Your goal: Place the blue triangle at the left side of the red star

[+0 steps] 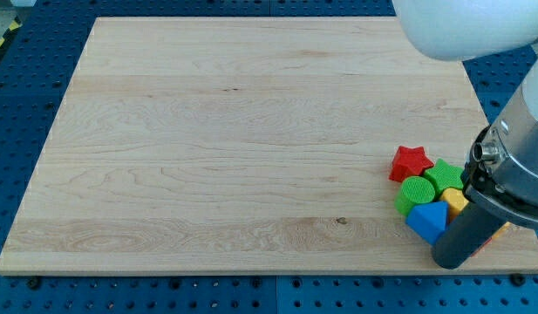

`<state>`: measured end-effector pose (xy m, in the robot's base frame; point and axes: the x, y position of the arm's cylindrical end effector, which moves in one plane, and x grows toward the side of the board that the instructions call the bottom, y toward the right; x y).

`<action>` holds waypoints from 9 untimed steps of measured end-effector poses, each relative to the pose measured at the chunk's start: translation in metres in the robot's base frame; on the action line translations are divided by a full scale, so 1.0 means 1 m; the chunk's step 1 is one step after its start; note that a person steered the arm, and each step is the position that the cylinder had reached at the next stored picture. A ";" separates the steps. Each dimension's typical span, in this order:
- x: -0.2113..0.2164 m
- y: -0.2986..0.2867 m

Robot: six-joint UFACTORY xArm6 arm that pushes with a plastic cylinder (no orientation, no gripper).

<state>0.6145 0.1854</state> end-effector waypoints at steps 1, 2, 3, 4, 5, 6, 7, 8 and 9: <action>-0.009 -0.001; -0.012 -0.001; -0.012 -0.001; -0.022 -0.005; -0.038 -0.013; -0.049 -0.019; -0.050 -0.021; -0.051 -0.021; -0.067 -0.022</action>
